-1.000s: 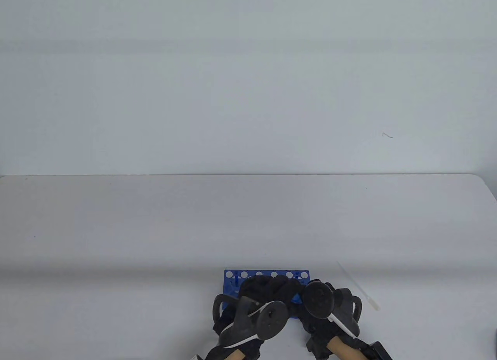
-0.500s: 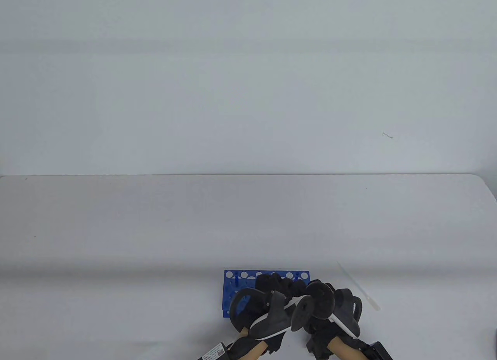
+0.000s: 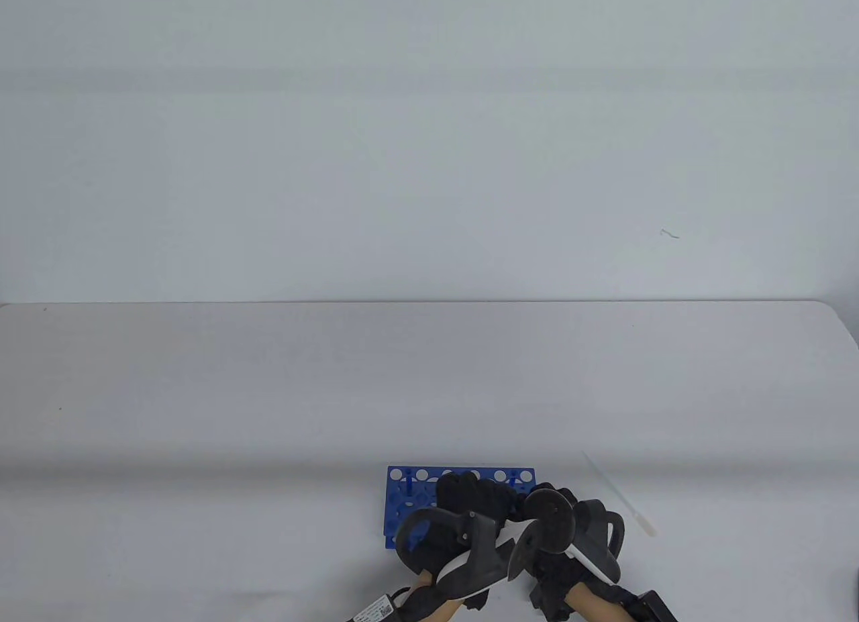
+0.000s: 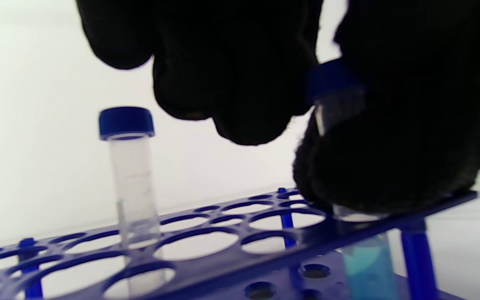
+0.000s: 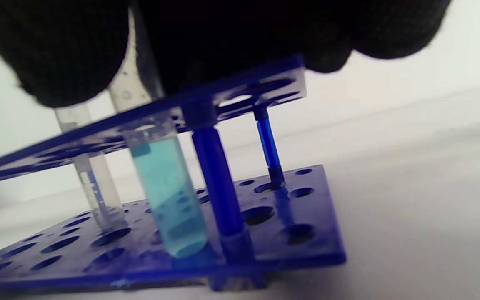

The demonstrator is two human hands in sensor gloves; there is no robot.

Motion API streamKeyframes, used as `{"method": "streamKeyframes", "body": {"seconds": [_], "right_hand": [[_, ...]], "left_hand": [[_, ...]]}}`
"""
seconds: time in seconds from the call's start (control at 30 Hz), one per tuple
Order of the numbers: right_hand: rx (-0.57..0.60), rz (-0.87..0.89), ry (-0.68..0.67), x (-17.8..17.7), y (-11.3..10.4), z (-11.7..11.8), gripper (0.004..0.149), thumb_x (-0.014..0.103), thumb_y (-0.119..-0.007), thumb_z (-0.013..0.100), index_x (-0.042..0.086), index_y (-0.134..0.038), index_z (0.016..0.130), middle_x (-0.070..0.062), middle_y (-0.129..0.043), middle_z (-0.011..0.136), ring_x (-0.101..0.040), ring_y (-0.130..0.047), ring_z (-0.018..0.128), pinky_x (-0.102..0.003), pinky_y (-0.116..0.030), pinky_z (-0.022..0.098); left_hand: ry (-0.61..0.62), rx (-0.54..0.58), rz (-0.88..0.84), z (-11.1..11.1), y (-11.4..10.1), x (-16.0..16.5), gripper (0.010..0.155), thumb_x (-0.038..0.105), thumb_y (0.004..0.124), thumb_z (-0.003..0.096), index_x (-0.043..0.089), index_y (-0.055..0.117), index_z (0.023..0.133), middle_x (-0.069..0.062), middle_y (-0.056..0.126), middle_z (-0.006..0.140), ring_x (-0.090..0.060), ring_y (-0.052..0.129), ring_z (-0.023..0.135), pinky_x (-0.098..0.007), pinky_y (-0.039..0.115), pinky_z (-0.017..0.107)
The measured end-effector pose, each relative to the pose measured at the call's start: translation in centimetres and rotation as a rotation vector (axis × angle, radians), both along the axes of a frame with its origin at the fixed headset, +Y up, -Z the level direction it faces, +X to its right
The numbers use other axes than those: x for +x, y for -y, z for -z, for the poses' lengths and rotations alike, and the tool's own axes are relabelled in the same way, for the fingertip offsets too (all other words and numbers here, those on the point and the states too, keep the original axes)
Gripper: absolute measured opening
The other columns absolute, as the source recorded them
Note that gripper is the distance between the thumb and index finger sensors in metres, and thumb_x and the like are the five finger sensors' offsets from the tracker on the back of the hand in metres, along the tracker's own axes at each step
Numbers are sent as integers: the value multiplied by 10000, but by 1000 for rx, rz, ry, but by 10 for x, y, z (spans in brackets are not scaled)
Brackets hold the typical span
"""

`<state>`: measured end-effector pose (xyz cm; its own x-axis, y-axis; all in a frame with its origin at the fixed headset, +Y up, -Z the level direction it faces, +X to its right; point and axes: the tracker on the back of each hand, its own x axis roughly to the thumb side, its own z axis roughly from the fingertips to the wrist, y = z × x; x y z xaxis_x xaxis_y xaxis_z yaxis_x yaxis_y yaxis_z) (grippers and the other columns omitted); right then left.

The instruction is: Press a plastic transfer pipette bulb to move liquid between test tubes

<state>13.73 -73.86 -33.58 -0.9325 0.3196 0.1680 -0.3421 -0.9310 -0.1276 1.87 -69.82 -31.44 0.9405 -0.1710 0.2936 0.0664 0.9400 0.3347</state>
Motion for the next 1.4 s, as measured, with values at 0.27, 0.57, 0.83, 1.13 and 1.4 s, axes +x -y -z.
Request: {"method": "streamKeyframes", "body": {"seconds": [0.27, 0.57, 0.83, 1.13, 1.4], "right_hand": [[1, -2, -3, 0, 0, 0, 513, 520, -875, 234, 248, -893, 668, 42, -853, 534, -178, -852, 399, -446, -739, 413], [0, -2, -4, 0, 0, 0, 512, 518, -876, 235, 249, -892, 670, 40, -853, 534, -178, -850, 398, -446, -739, 414], [-1, -2, -5, 0, 0, 0, 509, 519, -875, 236, 247, -893, 666, 41, -853, 534, -178, -850, 399, -445, -739, 414], [-3, 0, -3, 0, 0, 1, 512, 520, -873, 236, 248, -893, 669, 43, -852, 533, -175, -848, 397, -444, -740, 413], [-6, 1, -6, 1, 0, 1, 510, 517, -876, 235, 249, -891, 669, 43, -852, 535, -175, -849, 399, -443, -740, 415]], "left_hand": [[70, -77, -16, -4, -3, -2, 554, 538, 746, 442, 377, 739, 971, 140, 919, 955, -114, 840, 847, -434, 672, 736], [0, -55, -69, 3, -1, -5, 570, 639, 687, 399, 329, 795, 864, 135, 957, 779, -124, 860, 763, -442, 683, 718], [71, -179, -123, 4, -4, -11, 567, 545, 755, 431, 396, 725, 977, 159, 897, 982, -125, 808, 893, -457, 637, 758], [-4, -82, -117, 3, -6, -7, 560, 634, 735, 396, 337, 813, 865, 136, 974, 777, -120, 858, 769, -447, 669, 733], [63, -147, -85, -1, -10, -5, 567, 520, 782, 430, 399, 721, 981, 178, 890, 993, -120, 769, 929, -442, 611, 769]]}}
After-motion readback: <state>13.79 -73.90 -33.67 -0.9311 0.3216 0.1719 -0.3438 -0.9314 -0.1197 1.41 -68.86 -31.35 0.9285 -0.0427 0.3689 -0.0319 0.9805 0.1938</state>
